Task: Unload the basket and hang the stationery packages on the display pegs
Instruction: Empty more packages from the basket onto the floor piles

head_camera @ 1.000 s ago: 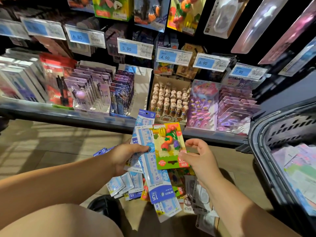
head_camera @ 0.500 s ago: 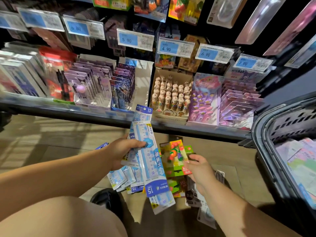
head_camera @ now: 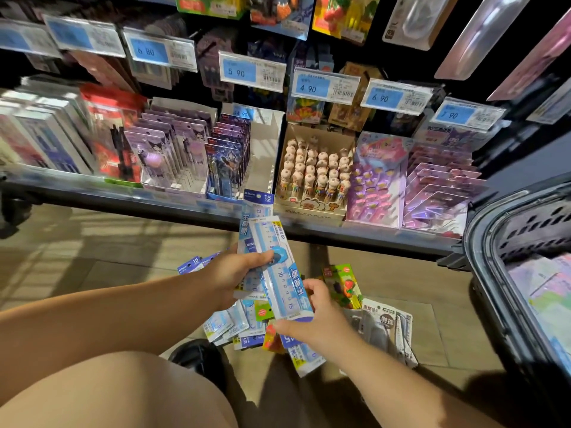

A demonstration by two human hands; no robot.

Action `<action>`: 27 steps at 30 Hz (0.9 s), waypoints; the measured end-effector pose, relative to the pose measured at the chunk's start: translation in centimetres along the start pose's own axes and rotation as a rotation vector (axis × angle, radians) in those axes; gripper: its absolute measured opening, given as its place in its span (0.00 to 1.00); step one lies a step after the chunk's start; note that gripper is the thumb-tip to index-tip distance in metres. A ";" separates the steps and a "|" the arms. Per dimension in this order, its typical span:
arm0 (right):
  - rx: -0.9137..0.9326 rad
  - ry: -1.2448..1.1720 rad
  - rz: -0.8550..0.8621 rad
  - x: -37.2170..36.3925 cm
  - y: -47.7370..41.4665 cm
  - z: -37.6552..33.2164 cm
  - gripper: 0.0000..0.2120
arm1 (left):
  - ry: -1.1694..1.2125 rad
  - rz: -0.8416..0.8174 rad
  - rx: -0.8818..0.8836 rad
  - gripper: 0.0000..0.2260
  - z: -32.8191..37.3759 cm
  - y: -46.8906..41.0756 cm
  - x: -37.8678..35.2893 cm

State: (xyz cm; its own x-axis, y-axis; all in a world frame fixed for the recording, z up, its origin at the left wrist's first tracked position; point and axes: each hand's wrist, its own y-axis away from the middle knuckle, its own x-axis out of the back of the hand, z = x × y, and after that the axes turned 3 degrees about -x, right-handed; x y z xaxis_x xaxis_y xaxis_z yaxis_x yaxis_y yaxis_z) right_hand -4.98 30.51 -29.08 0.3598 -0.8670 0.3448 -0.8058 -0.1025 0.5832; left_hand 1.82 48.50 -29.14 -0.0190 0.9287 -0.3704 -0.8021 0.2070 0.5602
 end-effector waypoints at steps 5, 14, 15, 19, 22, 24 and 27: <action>0.028 -0.154 0.072 0.3 0.2 -0.5 0.30 | 0.070 -0.012 -0.004 0.18 -0.1 0.0 0.0; 0.031 -0.322 0.053 0.5 -0.4 -2.1 0.19 | 0.051 -0.217 0.103 0.24 -0.7 1.0 -0.3; 0.028 -0.337 0.037 0.4 -0.6 -2.4 0.17 | 0.053 -0.230 0.104 0.26 -1.0 1.0 -0.2; 0.032 -0.377 0.000 0.3 -1.0 -3.3 0.07 | 0.079 -0.206 0.088 0.31 -1.2 0.7 0.3; 0.051 -0.451 -0.022 0.4 -1.1 -3.6 0.04 | 0.096 -0.151 0.076 0.23 -0.9 0.8 0.3; 0.062 -0.468 -0.031 0.5 -1.1 -3.7 0.04 | 0.116 -0.117 0.068 0.20 -0.8 0.8 0.2; 0.095 -0.460 -0.003 0.8 -1.1 -3.5 0.04 | 0.144 -0.040 0.038 0.16 -0.3 0.6 0.1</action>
State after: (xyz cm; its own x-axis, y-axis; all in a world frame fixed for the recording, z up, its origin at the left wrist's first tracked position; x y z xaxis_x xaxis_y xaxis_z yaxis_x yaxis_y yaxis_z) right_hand -2.15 31.68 -26.89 0.1335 -0.9906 -0.0311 -0.8521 -0.1308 0.5068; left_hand 1.14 48.63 -29.08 -0.0756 0.8662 -0.4940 -0.7805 0.2569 0.5699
